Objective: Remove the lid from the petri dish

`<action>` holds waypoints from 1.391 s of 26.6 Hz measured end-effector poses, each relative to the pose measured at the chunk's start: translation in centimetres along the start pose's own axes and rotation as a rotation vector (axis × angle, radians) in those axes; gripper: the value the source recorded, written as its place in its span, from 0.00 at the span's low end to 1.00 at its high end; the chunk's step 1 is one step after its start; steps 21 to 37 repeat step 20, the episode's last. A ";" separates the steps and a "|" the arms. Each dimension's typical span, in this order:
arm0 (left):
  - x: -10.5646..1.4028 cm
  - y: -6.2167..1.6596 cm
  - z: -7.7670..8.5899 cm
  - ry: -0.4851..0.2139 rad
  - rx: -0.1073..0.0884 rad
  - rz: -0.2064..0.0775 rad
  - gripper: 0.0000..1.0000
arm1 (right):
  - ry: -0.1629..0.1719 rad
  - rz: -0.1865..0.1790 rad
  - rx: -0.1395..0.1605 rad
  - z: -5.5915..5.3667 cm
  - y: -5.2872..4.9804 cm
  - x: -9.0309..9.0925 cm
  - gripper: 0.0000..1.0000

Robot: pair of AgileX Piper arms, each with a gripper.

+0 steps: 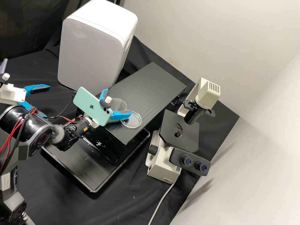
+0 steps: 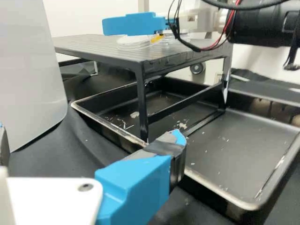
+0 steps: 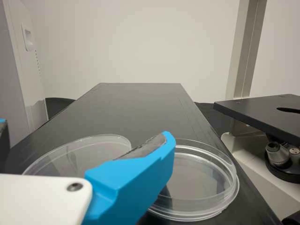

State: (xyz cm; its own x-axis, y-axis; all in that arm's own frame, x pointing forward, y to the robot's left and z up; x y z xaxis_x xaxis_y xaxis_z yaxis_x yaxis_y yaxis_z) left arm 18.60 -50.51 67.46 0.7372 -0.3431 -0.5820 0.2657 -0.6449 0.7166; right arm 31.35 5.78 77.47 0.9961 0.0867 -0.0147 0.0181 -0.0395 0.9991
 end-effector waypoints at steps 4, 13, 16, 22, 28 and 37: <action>-0.4 0.72 0.4 0.009 0.045 0.038 1.00 | -0.003 -0.003 -0.012 0.1 -0.1 -0.1 1.00; -1.2 0.81 0.7 0.017 0.072 0.048 1.00 | -0.028 0.067 -0.067 0.2 0.4 -1.8 1.00; -1.2 0.77 0.8 0.016 0.072 0.046 1.00 | -0.030 0.105 -0.075 -0.3 1.0 -2.8 1.00; -1.2 0.77 0.8 0.016 0.072 0.046 1.00 | -0.035 0.142 -0.048 -0.6 1.7 -4.2 1.00; -1.2 0.77 0.8 0.016 0.072 0.046 1.00 | -0.035 0.142 -0.048 -0.6 1.7 -4.2 1.00; -1.2 0.77 0.8 0.016 0.072 0.046 1.00 | -0.035 0.142 -0.048 -0.6 1.7 -4.2 1.00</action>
